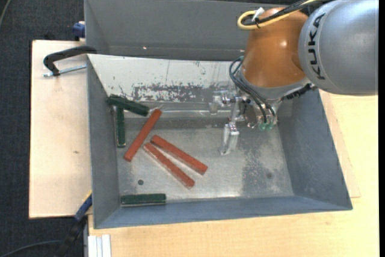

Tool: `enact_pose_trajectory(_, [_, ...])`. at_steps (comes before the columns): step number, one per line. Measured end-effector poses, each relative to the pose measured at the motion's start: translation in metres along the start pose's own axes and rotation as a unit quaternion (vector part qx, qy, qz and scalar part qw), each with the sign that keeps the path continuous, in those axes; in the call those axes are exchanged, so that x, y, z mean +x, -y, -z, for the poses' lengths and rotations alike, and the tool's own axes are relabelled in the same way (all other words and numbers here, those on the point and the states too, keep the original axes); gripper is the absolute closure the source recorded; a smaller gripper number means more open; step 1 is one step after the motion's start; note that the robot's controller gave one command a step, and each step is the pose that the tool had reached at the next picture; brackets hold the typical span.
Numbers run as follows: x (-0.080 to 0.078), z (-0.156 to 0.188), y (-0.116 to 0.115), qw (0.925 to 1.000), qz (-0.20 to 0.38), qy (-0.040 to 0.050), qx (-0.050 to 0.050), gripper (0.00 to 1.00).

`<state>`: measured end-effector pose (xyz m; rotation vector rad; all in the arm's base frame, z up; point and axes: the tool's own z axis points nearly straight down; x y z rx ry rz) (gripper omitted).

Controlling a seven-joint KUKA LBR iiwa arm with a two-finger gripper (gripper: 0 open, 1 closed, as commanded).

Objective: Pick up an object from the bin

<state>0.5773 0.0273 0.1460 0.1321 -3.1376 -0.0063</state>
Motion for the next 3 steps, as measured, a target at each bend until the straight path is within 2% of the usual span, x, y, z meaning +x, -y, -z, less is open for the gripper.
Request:
enact_pose_trajectory(1, [0.021,-0.077,-0.078,0.9900,0.141,-0.0023,0.000,0.00])
enact_pose_trajectory(2, [0.019,-0.075,-0.076,0.9903,0.139,0.0005,0.001,1.00])
enact_pose_trajectory(3, [0.020,0.060,-0.097,0.9906,0.137,0.0079,0.001,1.00])
